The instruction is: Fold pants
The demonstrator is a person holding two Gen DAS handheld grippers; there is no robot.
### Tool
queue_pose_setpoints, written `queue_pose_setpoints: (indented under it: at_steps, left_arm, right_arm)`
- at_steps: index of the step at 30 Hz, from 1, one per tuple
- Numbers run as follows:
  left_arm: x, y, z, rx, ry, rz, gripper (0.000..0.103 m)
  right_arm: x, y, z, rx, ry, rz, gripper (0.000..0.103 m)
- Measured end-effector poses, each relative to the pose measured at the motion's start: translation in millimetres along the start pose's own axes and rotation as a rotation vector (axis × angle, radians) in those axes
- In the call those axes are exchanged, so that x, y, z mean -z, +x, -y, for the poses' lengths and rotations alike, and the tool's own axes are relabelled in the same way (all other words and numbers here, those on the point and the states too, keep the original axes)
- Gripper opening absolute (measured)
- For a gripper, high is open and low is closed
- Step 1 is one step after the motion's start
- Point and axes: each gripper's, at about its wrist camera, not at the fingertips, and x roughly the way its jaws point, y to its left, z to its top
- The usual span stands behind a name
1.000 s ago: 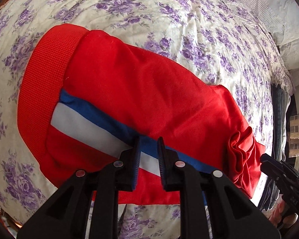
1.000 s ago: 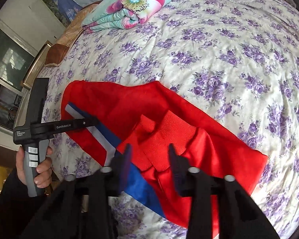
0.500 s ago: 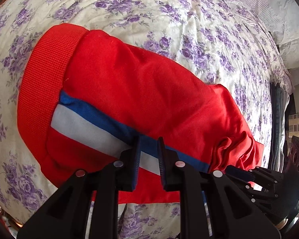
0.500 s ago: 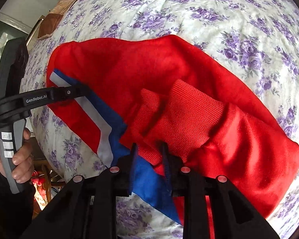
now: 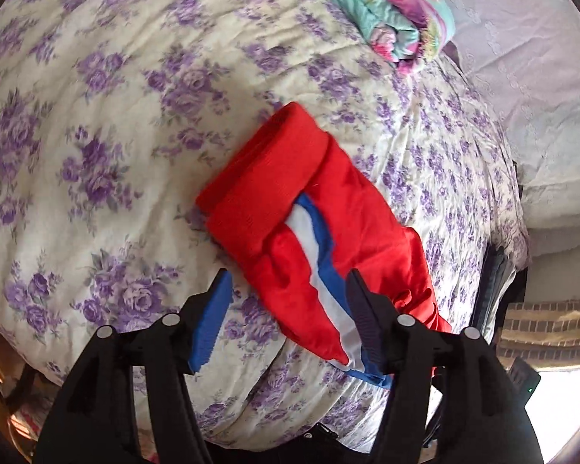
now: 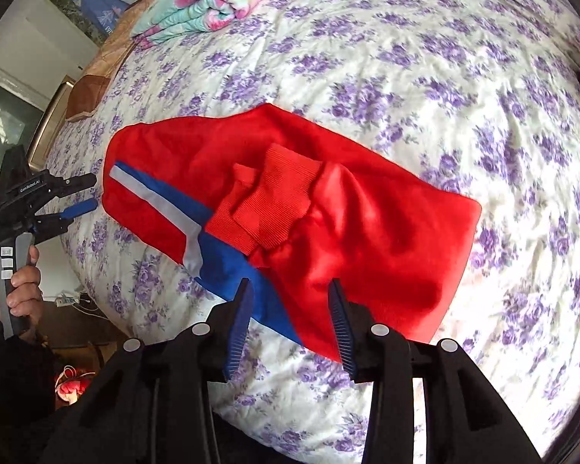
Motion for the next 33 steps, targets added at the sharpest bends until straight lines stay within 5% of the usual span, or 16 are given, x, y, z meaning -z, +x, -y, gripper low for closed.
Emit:
queue_pose_setpoints:
  at_steps: [5, 12, 14, 16, 22, 29, 33]
  left_arm:
    - [0, 34, -26, 0.040, -0.141, -0.032, 0.063]
    - [-34, 51, -7, 0.042, -0.090, -0.011, 0.071]
    - [-37, 52, -5, 0.045, -0.078, -0.009, 0.060]
    - [-35, 45, 1, 0.093, -0.037, -0.010, 0.036]
    - [-16, 22, 34, -0.006, 0.173, 0.073, 0.035]
    - [-4, 8, 54, 0.003, 0.225, 0.121, 0.034]
    - [2, 1, 60, 0.029, 0.235, 0.125, 0.034]
  right_arm:
    - [7, -9, 2, -0.002, 0.009, 0.025, 0.040]
    - [10, -5, -4, 0.003, 0.001, 0.007, 0.040]
    - [10, -5, -8, 0.001, -0.009, 0.003, 0.040]
    - [9, -3, -10, -0.002, -0.015, 0.000, 0.040]
    - [-4, 12, -30, -0.054, -0.091, -0.019, 0.040]
    - [-54, 48, -93, -0.087, -0.309, 0.033, 0.040]
    - [-81, 84, -105, -0.072, -0.321, 0.015, 0.017]
